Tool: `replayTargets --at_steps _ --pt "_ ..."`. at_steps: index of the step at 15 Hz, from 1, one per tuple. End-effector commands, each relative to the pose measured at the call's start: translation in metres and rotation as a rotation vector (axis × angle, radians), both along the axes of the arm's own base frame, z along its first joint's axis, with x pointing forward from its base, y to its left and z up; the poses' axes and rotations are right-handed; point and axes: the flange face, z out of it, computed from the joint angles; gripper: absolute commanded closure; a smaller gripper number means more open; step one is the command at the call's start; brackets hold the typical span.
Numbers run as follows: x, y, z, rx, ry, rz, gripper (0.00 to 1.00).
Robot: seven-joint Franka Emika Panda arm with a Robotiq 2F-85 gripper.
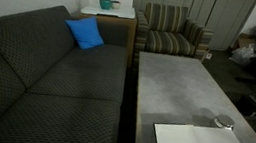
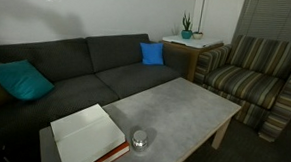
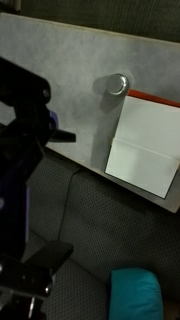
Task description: Take the silver lid from the silver jar and place it on the table
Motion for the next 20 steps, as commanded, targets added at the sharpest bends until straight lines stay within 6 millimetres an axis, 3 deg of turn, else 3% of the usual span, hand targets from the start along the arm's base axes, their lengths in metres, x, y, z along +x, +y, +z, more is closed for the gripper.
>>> replayTargets --at_steps 1,8,9,12,16,20 --pt "0.018 -0.015 -0.008 0.004 0.019 0.021 0.00" --pt "0.058 -0.044 -0.024 -0.010 0.054 0.063 0.00" --pt "0.040 -0.035 -0.018 -0.006 0.032 0.037 0.00" --pt "0.053 -0.040 -0.024 -0.014 0.042 0.046 0.00" --pt "0.055 -0.039 -0.026 -0.025 0.040 0.042 0.00" --pt "0.071 -0.054 -0.049 -0.096 0.080 -0.027 0.00"
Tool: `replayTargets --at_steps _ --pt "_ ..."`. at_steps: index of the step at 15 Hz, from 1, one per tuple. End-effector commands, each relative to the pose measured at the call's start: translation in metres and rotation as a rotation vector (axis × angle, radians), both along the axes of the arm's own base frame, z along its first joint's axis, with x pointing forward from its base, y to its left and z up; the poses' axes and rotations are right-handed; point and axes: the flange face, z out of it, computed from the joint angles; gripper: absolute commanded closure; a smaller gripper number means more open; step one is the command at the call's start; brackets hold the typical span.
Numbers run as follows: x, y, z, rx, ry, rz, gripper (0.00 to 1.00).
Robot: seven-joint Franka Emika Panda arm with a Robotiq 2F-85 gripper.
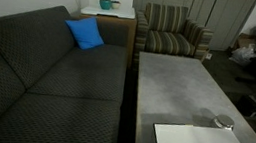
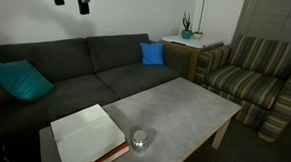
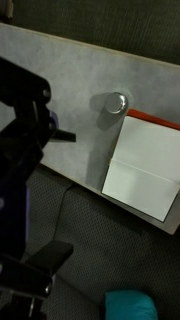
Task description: Take the silver lid from the silver jar and place it on the table
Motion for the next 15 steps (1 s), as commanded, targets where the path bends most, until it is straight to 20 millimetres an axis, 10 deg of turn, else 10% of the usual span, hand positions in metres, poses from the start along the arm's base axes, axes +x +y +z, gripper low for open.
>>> replayTargets --at_steps 1,9,15 --pt "0.021 -0.016 -0.029 -0.061 0.039 -0.041 0.00" --pt "0.066 -0.042 -0.111 -0.062 0.172 -0.022 0.00" --pt "0.064 -0.041 -0.113 -0.077 0.181 -0.032 0.00"
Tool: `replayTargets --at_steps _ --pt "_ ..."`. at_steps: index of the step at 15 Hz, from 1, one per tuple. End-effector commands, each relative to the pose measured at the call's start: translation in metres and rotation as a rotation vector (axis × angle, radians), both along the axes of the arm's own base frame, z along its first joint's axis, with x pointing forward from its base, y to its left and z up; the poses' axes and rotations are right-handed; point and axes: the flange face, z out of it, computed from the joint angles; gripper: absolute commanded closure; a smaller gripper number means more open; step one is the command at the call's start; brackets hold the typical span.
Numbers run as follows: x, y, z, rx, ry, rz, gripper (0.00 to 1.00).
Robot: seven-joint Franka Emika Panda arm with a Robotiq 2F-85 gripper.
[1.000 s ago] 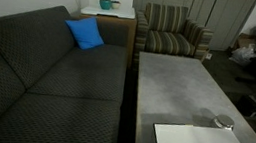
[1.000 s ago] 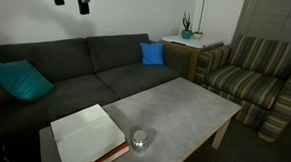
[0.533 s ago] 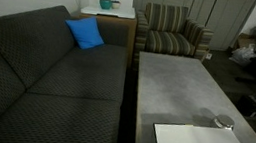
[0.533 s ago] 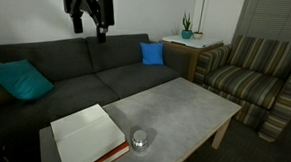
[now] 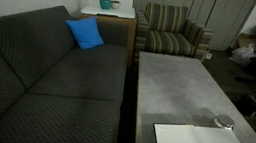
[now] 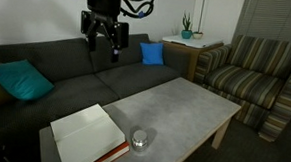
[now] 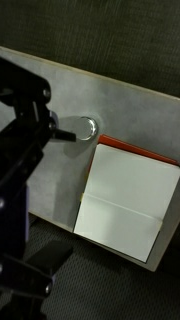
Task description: Take the silver lid from the silver jar and place it on the table
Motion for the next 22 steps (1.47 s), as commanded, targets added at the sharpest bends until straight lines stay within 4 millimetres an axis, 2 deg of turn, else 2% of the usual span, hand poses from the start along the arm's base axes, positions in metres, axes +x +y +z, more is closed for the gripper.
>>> replayTargets --at_steps 1,2,6,12,15,16,19,22 --pt "0.000 0.001 0.001 0.000 0.000 0.001 0.00" --pt "0.001 0.001 0.001 0.000 -0.001 0.002 0.00" --pt "0.016 -0.021 -0.029 0.001 -0.006 -0.015 0.00" --pt "0.036 -0.066 -0.093 -0.031 0.004 -0.116 0.00" --pt "0.051 -0.080 -0.125 0.034 0.036 -0.093 0.00" --pt "0.036 -0.071 -0.108 -0.018 0.032 -0.110 0.00" --pt "0.047 -0.079 -0.128 0.008 0.039 -0.103 0.00" --pt "0.054 -0.074 -0.128 -0.073 0.048 -0.152 0.00"
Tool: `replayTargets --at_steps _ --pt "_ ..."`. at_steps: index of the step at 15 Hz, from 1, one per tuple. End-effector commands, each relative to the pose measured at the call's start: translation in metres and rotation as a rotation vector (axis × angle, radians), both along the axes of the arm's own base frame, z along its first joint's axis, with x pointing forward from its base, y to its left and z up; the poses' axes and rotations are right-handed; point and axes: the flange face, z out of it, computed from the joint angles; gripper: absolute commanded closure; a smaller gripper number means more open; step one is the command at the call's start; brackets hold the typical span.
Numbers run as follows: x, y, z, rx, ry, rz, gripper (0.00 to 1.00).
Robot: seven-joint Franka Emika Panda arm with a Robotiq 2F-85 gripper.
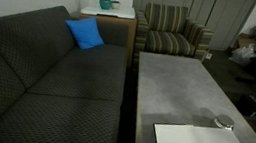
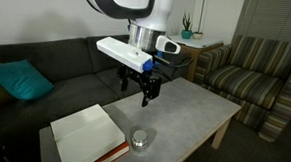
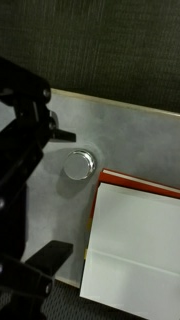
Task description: Take the silver lid from the silver jar and place it on the table
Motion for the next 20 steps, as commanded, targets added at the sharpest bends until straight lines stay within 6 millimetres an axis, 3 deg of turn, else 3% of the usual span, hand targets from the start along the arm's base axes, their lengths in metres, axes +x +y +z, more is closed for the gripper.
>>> replayTargets --at_steps 1,4,8,11,12,14,17,20 --pt "0.010 0.003 -0.005 -0.123 0.031 -0.105 0.00" --pt "0.030 0.013 -0.034 -0.217 0.093 -0.174 0.00" --pt "0.050 0.032 -0.078 -0.190 0.129 -0.155 0.00" --pt "0.053 0.038 -0.108 -0.214 0.169 -0.146 0.00" --pt "0.047 0.038 -0.096 -0.196 0.135 -0.148 0.00" --pt "0.049 0.039 -0.111 -0.199 0.151 -0.145 0.00" --pt "0.052 0.039 -0.112 -0.199 0.154 -0.144 0.00" --pt "0.075 0.043 -0.122 -0.176 0.069 -0.149 0.00"
